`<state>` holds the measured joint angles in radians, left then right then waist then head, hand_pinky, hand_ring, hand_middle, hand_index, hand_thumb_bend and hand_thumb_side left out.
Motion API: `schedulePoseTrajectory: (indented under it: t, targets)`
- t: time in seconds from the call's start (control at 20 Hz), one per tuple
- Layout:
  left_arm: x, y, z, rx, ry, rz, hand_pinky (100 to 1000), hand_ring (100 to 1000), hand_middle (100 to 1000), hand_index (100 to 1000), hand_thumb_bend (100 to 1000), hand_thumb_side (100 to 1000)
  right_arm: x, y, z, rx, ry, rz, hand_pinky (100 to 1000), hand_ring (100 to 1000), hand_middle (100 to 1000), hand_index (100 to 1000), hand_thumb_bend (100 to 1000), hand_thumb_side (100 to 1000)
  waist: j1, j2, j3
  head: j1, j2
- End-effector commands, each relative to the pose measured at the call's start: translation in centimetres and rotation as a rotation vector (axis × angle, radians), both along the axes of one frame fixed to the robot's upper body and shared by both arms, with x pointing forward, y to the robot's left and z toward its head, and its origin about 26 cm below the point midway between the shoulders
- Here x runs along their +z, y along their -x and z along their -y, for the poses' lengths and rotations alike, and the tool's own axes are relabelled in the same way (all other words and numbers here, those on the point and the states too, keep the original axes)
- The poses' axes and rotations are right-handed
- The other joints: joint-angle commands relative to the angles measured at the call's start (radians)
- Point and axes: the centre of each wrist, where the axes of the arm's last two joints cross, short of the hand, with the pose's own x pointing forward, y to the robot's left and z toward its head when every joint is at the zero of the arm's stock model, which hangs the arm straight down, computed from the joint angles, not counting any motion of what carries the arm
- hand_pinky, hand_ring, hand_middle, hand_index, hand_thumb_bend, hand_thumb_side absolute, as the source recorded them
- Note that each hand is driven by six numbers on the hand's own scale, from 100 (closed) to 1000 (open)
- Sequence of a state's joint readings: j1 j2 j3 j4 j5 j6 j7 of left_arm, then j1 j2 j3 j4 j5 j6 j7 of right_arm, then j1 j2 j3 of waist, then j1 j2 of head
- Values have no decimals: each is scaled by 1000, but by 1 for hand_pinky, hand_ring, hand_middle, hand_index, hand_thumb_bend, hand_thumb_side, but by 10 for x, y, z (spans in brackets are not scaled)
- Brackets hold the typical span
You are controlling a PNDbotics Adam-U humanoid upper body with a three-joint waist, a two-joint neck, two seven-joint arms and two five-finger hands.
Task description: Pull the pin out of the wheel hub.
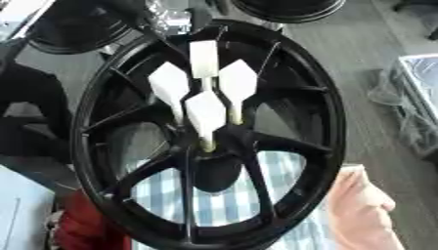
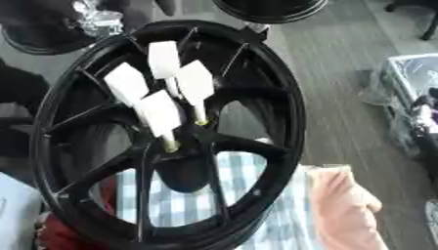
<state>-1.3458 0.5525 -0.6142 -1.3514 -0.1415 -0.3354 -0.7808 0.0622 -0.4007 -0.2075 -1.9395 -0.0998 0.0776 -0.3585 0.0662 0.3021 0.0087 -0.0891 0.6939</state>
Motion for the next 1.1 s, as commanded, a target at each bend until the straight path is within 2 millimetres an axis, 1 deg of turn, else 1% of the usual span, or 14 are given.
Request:
schedulePoseTrajectory:
  t: [0.05, 0.15, 0.2, 0.25, 0.35, 0.4, 0.5, 0.55, 0.65, 0.75, 0.85, 1.1]
  targets:
    - [10, 1, -2, -113, -159, 90, 820, 804, 749, 807, 213, 805, 9, 0, 1, 9, 34, 12, 727, 734, 712, 839, 100, 549, -2, -28, 0, 1, 7]
    - [10, 1, -5, -130, -165, 107, 818, 785, 717, 795, 279, 788, 9, 0, 1, 11, 35, 12, 727, 733, 712, 838, 100, 543, -2, -28, 0, -1, 8]
    - [11, 1, -7, -136, -167, 115, 818, 783, 710, 791, 297, 804, 9, 0, 1, 11, 35, 11, 727, 733, 712, 839, 100, 549, -1, -28, 0, -2, 9]
    - [11, 0, -9, -139, -170, 123, 822, 780, 709, 785, 316, 804, 9, 0, 1, 11, 35, 10, 727, 733, 712, 839, 100, 535, -1, -28, 0, -2, 9]
    - [10, -1, -13, -144, -182, 142, 828, 778, 708, 783, 377, 800, 8, 0, 1, 12, 36, 9, 727, 733, 712, 838, 100, 549, -1, -28, 0, -3, 10]
    - [10, -2, -15, -147, -189, 151, 832, 774, 701, 780, 405, 825, 8, 0, 1, 13, 37, 8, 727, 732, 711, 838, 100, 549, 0, -28, 1, -4, 12]
    - [9, -3, -19, -153, -200, 169, 835, 776, 701, 780, 426, 827, 8, 0, 0, 13, 38, 5, 727, 732, 711, 838, 100, 549, 1, -28, 2, -5, 13]
    - [10, -3, -20, -154, -203, 176, 837, 774, 690, 774, 481, 840, 8, 0, 0, 13, 38, 5, 726, 732, 710, 838, 100, 549, 1, -27, 2, -5, 14]
    - [10, -2, -25, -159, -216, 197, 842, 773, 681, 772, 512, 866, 8, 0, 0, 12, 38, 5, 726, 732, 710, 838, 100, 549, 1, -27, 3, -6, 16]
    - [9, -1, -29, -165, -227, 212, 842, 771, 676, 771, 519, 866, 8, 0, 0, 11, 37, 5, 726, 731, 710, 838, 100, 549, 2, -27, 3, -7, 17]
    - [8, 0, -32, -168, -238, 222, 838, 763, 644, 763, 545, 851, 8, 0, 0, 11, 38, 4, 726, 731, 710, 838, 100, 549, 2, -26, 4, -8, 19]
    - [0, -1, -37, -174, -263, 219, 835, 755, 626, 760, 514, 828, 8, 0, -1, 12, 39, 1, 726, 731, 710, 838, 100, 549, 3, -25, 5, -6, 20]
